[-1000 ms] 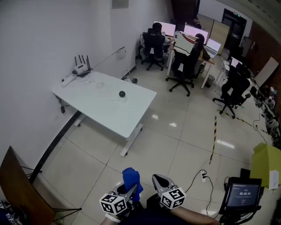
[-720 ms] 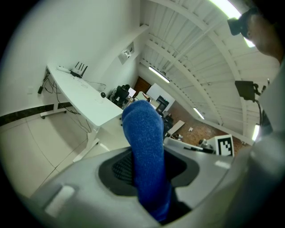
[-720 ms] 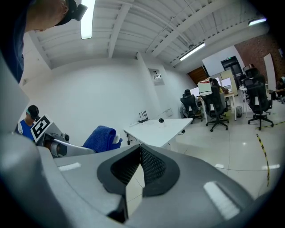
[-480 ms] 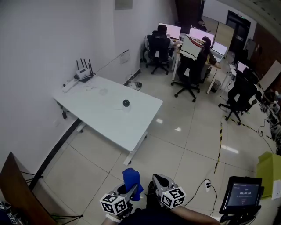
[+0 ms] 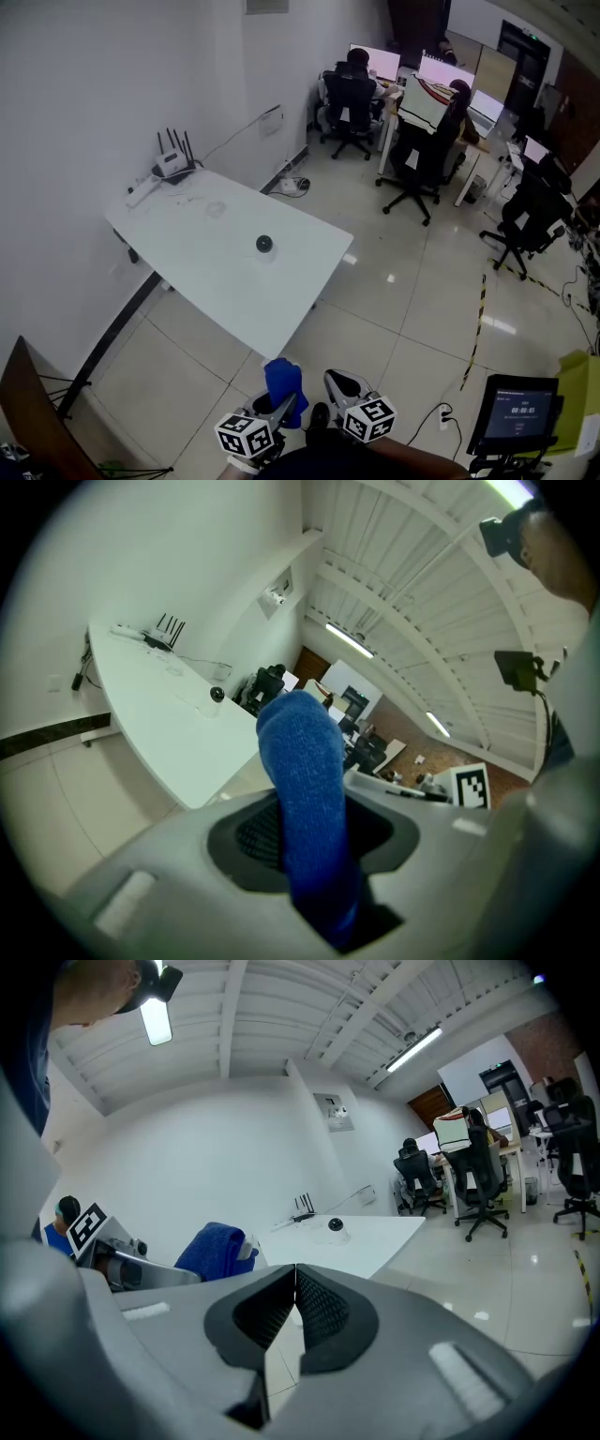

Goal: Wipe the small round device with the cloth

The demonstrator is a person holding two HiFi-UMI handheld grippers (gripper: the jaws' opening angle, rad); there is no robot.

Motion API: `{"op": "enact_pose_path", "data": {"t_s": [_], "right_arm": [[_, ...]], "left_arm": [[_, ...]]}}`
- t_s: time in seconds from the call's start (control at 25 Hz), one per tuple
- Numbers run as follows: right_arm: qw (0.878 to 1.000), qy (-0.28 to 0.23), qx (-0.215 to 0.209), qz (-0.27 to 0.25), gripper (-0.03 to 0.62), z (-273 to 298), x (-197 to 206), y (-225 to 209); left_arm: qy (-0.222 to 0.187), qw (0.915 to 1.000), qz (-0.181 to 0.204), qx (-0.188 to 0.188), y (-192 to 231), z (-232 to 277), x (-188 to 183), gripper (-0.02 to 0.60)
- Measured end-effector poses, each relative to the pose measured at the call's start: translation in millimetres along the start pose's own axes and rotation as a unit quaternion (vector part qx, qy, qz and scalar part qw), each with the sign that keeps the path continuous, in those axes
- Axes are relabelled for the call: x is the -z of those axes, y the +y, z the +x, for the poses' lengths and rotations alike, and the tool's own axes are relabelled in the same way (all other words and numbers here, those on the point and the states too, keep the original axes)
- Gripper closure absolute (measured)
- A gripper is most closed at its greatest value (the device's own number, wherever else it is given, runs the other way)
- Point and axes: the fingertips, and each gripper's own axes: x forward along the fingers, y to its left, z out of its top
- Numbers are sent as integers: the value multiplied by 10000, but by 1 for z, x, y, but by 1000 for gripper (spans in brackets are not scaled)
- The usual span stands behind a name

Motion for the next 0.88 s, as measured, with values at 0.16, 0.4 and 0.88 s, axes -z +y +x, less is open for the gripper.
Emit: {"op": "enact_pose_path", "data": {"t_s": [0.16,0.4,0.88], "right_arm": [[10000,7,-57,1,582,14,-13,-29],[9999,-33,-95,83,582,51,-53,-89],[9987,166,-328,364,582,93,-56,-111]], "left_arm": [[-30,10000,-10,-46,3,31,-12,433],[-69,9999,65,-84,7,98,-55,433],[48,9992,-6,-409,30,124,-70,433]]}}
